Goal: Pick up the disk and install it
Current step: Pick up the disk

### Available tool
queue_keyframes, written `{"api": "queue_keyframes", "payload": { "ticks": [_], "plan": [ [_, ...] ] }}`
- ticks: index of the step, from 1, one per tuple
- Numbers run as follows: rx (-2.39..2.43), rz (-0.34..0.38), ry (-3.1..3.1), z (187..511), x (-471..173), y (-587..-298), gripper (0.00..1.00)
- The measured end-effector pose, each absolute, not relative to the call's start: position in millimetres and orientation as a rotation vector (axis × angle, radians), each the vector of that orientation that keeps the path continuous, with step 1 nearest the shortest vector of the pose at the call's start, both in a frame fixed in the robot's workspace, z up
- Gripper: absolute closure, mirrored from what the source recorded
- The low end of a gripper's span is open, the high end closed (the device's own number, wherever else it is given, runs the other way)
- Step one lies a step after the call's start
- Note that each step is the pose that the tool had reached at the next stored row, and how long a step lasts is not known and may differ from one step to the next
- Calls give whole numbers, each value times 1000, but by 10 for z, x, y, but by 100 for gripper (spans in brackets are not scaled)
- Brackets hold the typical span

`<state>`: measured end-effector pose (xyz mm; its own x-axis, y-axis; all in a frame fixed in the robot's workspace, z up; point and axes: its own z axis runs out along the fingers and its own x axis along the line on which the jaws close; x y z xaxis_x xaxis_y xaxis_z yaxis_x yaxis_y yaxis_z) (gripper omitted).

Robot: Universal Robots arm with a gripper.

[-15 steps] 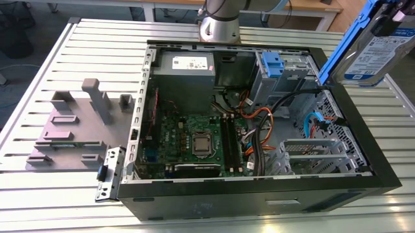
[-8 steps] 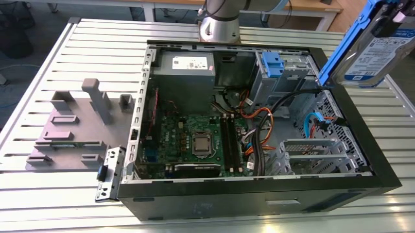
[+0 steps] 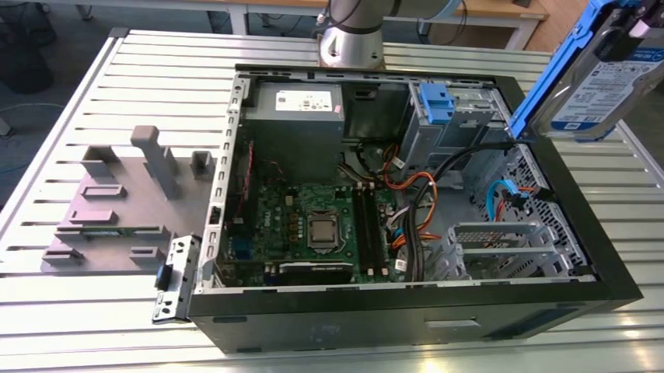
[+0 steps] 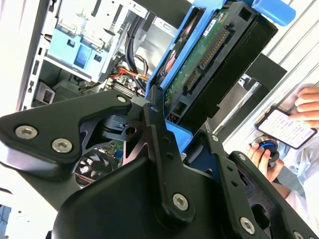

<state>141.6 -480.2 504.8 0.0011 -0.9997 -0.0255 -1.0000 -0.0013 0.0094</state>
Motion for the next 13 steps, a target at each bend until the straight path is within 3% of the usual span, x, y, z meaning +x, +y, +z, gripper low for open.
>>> {"api": "queue_keyframes", "payload": {
  "ticks": [13],
  "plan": [
    [-2215,39,2212,5046,1403,-4837,63]
  ]
}}
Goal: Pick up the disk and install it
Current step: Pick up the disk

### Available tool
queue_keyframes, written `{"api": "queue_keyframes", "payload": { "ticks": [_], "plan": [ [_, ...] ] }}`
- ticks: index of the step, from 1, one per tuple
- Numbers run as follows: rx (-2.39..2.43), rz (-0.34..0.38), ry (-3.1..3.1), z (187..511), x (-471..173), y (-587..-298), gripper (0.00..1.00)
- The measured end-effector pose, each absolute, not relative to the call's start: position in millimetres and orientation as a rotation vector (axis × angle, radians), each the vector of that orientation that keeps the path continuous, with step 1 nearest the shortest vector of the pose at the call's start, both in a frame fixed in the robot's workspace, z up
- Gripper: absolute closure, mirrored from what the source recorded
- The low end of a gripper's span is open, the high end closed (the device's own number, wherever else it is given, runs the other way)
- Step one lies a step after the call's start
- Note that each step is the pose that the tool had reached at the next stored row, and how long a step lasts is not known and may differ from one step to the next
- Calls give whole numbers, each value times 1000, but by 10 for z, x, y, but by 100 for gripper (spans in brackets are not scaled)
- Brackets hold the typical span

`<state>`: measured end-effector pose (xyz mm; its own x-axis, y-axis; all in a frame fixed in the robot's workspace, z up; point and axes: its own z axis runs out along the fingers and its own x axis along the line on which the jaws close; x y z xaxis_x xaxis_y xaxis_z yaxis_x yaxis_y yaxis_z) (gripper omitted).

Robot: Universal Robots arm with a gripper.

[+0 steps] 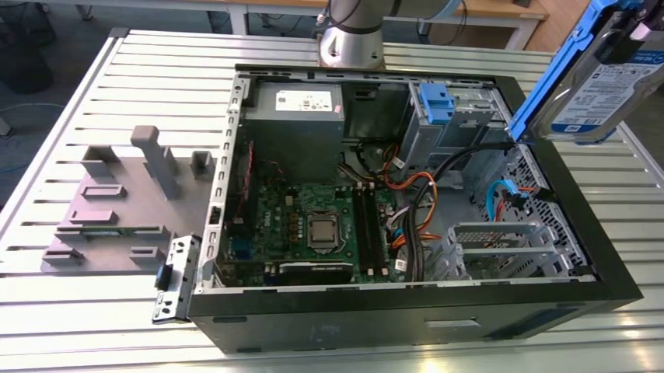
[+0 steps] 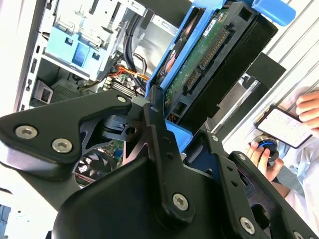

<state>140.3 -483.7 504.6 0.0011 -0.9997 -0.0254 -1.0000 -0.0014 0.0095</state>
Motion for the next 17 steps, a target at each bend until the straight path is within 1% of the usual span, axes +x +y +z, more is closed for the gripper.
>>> {"api": "queue_keyframes", "payload": {
  "ticks": [17],
  "plan": [
    [-2215,38,2212,5040,1375,-4863,63]
  ]
}}
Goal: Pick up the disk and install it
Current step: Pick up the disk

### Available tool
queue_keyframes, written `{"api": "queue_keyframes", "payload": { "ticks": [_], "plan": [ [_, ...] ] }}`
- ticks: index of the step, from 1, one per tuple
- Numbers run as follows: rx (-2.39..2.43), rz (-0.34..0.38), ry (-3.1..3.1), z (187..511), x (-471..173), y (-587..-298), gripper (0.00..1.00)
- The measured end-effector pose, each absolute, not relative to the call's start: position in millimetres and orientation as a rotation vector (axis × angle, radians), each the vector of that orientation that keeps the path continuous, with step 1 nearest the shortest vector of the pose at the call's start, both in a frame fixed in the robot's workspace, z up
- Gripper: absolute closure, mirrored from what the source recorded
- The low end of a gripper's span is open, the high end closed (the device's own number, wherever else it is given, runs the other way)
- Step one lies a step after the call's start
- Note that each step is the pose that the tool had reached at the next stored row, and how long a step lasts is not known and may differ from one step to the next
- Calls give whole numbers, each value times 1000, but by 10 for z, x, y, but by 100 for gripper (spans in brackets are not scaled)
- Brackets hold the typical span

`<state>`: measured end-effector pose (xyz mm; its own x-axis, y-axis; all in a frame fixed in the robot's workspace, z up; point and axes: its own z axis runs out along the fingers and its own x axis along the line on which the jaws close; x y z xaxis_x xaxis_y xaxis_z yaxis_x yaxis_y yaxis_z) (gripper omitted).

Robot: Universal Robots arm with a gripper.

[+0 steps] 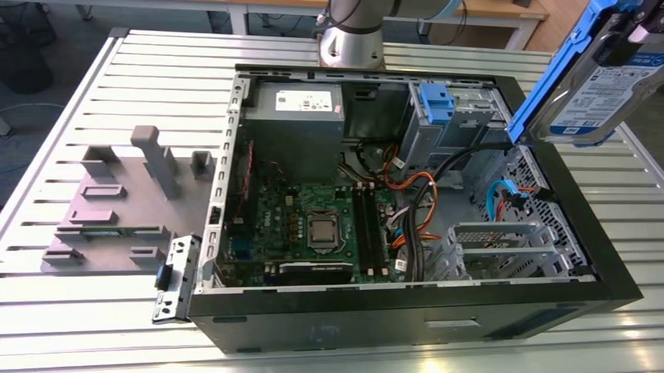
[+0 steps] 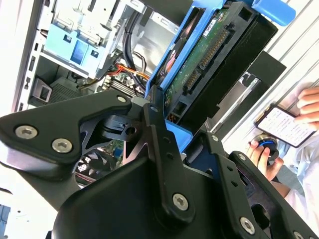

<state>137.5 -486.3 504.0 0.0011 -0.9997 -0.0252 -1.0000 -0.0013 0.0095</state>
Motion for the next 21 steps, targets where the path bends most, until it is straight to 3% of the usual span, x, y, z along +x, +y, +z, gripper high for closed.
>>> {"api": "queue_keyframes", "payload": {
  "ticks": [21],
  "plan": [
    [-2215,38,2212,5024,1308,-4890,63]
  ]
}}
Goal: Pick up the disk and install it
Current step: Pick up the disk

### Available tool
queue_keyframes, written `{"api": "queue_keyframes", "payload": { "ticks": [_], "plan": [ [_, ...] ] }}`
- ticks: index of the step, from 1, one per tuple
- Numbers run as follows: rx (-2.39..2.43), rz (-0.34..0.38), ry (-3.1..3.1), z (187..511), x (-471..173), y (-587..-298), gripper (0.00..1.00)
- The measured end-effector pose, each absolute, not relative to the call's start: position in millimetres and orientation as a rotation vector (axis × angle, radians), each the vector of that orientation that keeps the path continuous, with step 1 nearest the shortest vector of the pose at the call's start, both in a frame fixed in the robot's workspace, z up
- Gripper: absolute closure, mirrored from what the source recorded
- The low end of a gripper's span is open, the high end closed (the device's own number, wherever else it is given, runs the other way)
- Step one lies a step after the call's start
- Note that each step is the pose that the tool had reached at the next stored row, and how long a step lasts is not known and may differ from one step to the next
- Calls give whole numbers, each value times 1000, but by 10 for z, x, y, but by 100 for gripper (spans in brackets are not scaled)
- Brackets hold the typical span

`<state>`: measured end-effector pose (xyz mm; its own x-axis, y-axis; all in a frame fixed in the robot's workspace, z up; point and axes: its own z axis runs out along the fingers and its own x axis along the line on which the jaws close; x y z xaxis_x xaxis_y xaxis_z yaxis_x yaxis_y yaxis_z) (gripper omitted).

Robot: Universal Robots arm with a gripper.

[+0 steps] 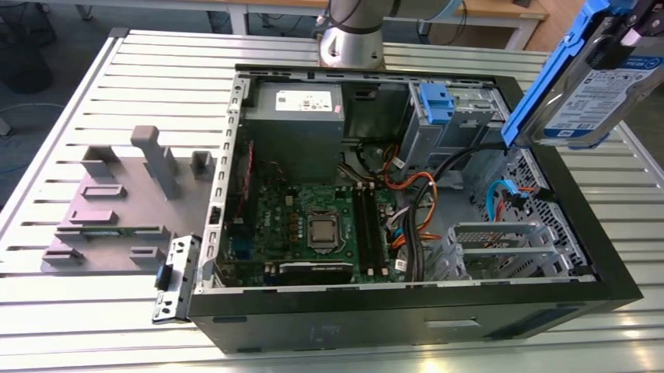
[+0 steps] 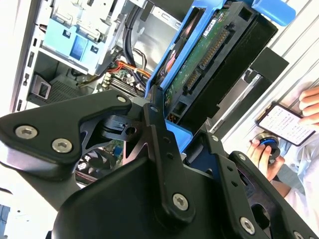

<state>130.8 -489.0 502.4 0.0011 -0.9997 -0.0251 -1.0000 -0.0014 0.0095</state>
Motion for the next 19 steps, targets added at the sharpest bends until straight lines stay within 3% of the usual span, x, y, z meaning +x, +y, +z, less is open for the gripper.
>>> {"api": "queue_keyframes", "payload": {
  "ticks": [19],
  "plan": [
    [-2215,39,2212,5001,1227,-5068,63]
  ]
}}
